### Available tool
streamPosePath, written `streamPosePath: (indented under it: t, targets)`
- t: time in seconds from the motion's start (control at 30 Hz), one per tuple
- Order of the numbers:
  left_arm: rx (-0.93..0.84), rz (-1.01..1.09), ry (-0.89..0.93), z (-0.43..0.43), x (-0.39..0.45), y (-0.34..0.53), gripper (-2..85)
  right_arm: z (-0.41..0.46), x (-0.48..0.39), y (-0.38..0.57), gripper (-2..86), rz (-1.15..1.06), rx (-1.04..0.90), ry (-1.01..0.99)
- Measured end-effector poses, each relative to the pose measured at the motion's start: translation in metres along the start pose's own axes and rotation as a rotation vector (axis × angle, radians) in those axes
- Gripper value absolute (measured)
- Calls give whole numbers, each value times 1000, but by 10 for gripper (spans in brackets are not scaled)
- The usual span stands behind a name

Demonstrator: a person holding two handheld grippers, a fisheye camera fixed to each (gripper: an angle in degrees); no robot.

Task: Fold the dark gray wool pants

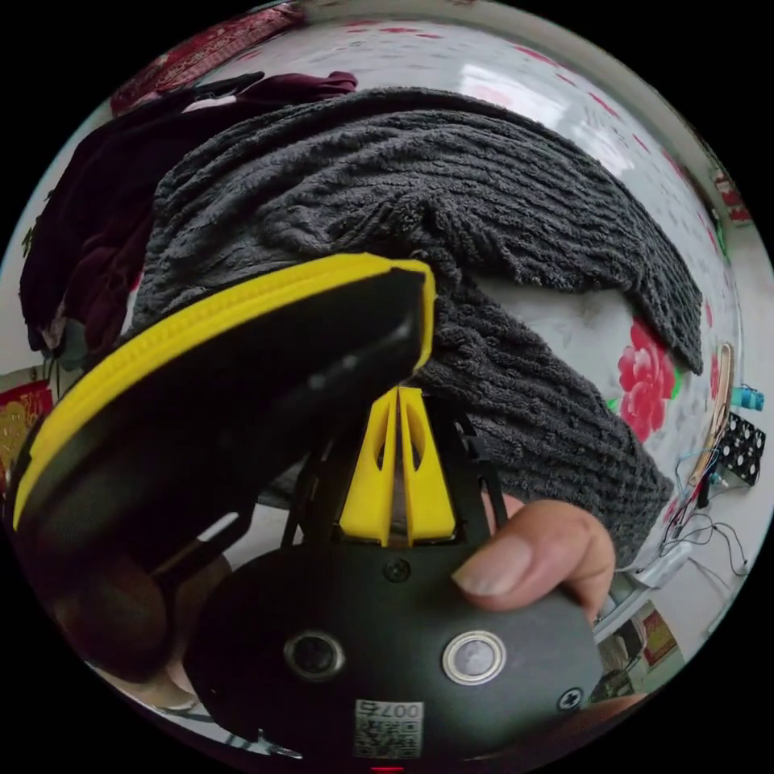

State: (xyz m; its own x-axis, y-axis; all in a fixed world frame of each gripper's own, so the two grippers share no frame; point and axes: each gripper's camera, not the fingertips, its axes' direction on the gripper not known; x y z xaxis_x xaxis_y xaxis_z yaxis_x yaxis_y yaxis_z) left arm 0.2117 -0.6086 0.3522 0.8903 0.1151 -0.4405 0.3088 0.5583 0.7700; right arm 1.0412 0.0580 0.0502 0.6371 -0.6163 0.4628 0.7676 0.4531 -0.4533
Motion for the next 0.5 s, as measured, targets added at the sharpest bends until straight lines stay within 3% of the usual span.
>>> streamPosePath:
  t: [0.5]
  targets:
    - [-141,93,-85,39,-2,22,-10,21,21,-5,-2,-42,27,138]
